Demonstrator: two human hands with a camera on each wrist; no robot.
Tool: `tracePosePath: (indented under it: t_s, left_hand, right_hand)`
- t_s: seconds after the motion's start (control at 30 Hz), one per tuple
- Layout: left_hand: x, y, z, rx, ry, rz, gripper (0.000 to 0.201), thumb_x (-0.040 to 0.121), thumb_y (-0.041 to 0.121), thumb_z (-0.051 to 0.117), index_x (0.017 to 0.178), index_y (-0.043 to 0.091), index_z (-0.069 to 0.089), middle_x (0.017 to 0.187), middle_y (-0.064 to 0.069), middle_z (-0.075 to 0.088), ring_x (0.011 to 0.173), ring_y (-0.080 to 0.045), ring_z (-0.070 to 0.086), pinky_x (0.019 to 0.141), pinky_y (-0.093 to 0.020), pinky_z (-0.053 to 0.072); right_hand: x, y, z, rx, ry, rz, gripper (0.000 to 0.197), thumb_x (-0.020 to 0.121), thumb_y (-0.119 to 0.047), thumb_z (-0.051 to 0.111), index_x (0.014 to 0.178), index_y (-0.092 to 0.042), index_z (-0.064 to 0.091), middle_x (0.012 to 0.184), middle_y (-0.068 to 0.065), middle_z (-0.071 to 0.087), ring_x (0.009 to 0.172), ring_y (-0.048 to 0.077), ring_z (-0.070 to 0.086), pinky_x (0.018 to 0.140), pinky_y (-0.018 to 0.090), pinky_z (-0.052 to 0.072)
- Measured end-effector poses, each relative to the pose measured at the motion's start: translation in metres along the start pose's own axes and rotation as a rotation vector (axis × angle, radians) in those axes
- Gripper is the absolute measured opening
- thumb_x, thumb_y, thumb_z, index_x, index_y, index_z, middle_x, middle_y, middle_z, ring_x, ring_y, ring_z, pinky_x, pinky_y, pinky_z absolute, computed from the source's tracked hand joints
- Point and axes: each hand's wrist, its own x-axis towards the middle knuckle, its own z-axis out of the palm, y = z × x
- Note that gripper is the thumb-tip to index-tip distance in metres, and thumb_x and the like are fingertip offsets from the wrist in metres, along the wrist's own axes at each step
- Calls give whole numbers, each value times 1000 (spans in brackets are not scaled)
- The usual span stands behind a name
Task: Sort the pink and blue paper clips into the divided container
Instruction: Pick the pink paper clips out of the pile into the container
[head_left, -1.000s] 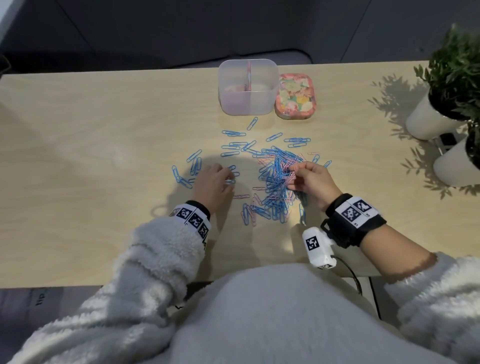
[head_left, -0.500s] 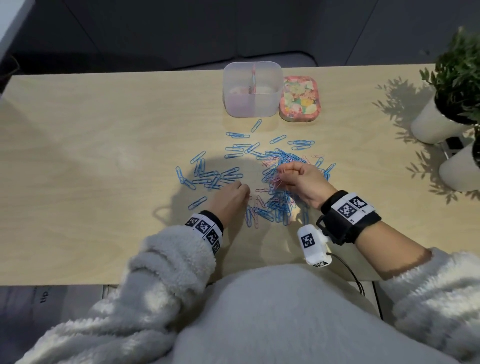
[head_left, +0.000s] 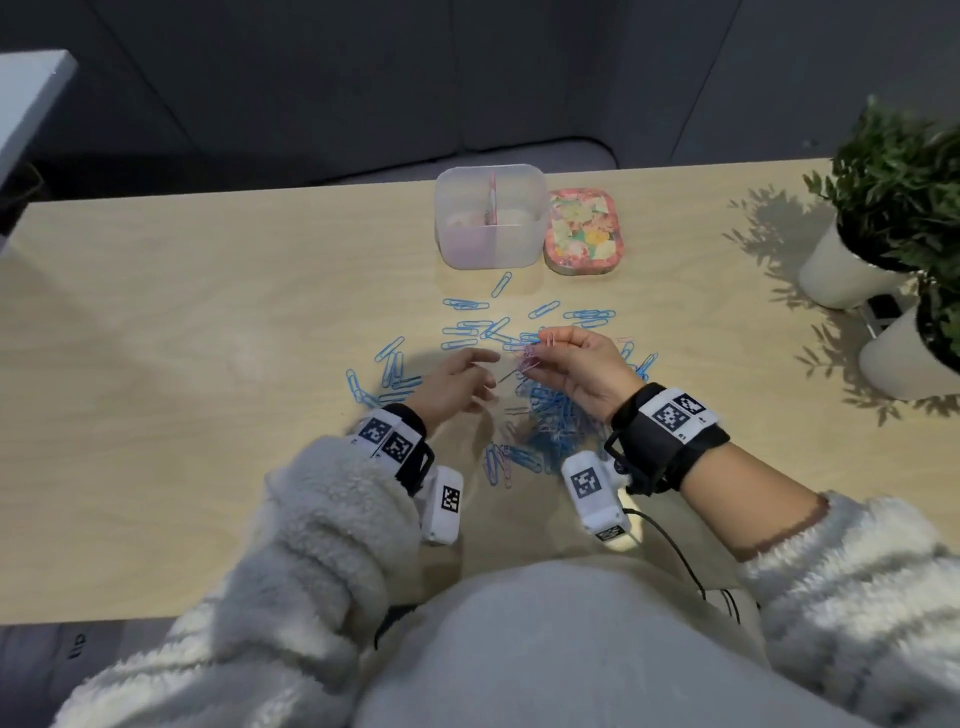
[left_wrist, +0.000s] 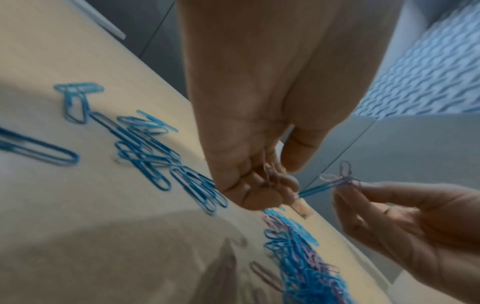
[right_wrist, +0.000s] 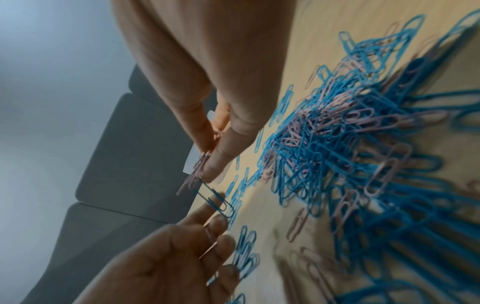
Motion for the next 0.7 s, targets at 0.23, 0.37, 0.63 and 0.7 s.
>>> tracePosePath:
  t_s: [0.23,0.37,0.63,0.7]
  left_hand:
    - [1,4,9,233,-58,228,25,97,29,43,79,19,58,64,7,42,54,-1,39,54,-17,33]
    - [9,2,8,231,6,292,27,97,20,43,82,7,62,64,3,48,41,2,38,46,-16,31]
    - [10,11,2,355,80,363,20,92,22,53,77,10,59,56,7,55,41,4,44,45,-10,30]
    - [10,11,0,319,75,328,16,92,21,55,84,8,60,61,4,59,42,5,47,48,-13,33]
  right_hand:
    - [6,-2,0,163,34,67,16,86,14,47,91,0,53,70,13,64,53,15,68,60,25,60]
    - [6,4,-2,105,8,93,20,87,15,40,94,4,56,84,16,57,68,21,64,63,27,60]
    - [2,13,-5,-446,-244,-56,20,92,-13,54,109,-4,61,78,5,60,59,9,51,53,19,42]
    - [4,17,-7,-560,-181,-191,12,90,-9,56,99,-7,64,71,4,58,51,5,49,50,18,42]
